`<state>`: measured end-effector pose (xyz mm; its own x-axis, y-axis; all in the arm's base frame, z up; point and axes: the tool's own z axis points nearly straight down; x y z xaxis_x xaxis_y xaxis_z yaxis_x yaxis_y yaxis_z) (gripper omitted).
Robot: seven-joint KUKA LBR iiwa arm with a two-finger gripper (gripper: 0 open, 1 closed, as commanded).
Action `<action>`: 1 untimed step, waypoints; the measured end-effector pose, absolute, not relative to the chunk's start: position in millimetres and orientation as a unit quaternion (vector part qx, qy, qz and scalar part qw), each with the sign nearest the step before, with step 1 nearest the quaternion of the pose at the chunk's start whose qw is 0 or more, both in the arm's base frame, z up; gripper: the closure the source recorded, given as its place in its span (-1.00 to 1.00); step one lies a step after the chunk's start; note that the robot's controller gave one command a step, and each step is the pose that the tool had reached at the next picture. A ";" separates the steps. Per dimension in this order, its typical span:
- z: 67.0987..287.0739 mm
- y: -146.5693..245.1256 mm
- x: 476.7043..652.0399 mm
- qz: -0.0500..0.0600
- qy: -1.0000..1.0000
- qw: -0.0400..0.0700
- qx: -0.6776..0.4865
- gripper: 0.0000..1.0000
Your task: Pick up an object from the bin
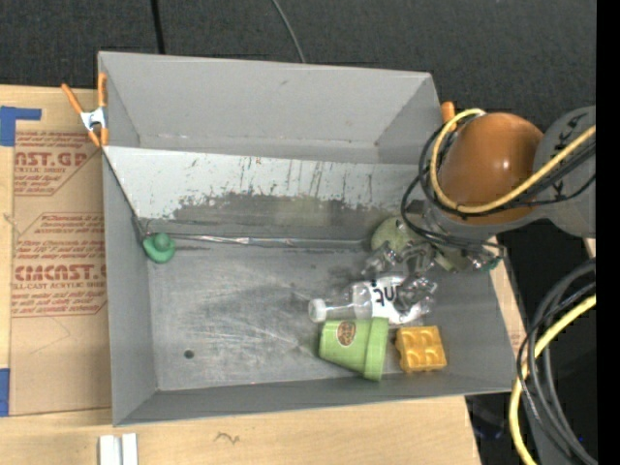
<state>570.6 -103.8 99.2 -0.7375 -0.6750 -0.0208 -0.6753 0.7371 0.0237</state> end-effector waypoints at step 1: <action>98.9 -103.9 570.5 0.015 0.932 0.005 -0.363 1.00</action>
Offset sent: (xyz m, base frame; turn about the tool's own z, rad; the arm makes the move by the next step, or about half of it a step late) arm 0.0045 0.0431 0.0963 0.0500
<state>570.5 -103.9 98.9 -0.7371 -0.6755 -0.0207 -0.6758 0.7367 0.0233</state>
